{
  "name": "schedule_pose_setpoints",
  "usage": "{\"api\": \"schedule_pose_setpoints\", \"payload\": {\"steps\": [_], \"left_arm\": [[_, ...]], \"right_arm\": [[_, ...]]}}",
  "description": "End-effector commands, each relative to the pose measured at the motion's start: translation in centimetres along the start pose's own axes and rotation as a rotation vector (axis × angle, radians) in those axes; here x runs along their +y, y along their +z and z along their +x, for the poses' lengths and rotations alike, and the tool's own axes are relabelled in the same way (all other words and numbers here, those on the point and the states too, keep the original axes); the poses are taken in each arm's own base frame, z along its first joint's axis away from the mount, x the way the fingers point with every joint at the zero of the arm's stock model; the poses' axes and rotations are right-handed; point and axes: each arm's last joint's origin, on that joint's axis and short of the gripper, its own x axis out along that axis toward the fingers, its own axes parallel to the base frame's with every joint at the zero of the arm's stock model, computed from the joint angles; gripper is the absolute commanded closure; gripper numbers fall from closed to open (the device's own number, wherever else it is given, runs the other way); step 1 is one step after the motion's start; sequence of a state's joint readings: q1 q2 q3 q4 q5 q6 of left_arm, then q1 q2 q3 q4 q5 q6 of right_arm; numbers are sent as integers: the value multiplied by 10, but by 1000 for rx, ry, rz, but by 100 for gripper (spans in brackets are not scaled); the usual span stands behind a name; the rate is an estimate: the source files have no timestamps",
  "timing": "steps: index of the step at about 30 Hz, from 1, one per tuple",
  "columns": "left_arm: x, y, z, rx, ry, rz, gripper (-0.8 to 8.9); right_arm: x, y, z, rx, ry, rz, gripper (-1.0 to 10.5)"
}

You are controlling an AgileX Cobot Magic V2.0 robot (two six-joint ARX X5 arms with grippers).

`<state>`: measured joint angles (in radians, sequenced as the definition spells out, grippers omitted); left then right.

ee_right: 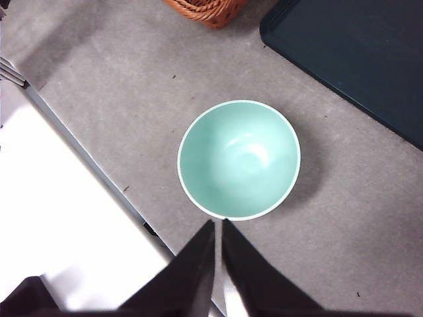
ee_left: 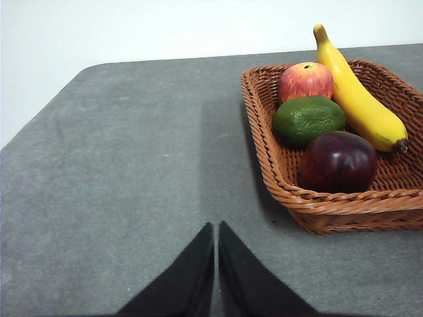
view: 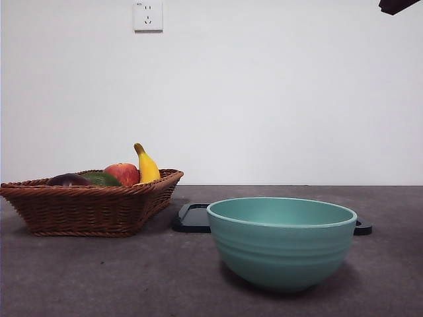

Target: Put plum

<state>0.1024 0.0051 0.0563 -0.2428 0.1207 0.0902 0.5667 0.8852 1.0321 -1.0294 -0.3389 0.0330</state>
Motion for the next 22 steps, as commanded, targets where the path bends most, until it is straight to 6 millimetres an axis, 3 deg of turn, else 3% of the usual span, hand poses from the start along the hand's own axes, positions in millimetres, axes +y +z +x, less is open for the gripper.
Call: {"api": "schedule_pose_setpoints", "payload": {"steps": [1,6,14,18,22], "left_arm": [[0,-7,2,28,1,-9,805],[0,-7,2,28,1,-9,805],[0,-7,2,28,1,-9,805],[0,-7,2,28,1,-9,805],[0,-7,2,28,1,-9,805]], "right_arm": [[2,4,-1,-11,6,-17,940],[2,3,-2,-17,-6,-31,940],[-11,-4,-26,-134,-139,22,940],[-18,-16,-52,-263,-244,68,940],[-25,-28,-62,-495,-402,-38,940]]}}
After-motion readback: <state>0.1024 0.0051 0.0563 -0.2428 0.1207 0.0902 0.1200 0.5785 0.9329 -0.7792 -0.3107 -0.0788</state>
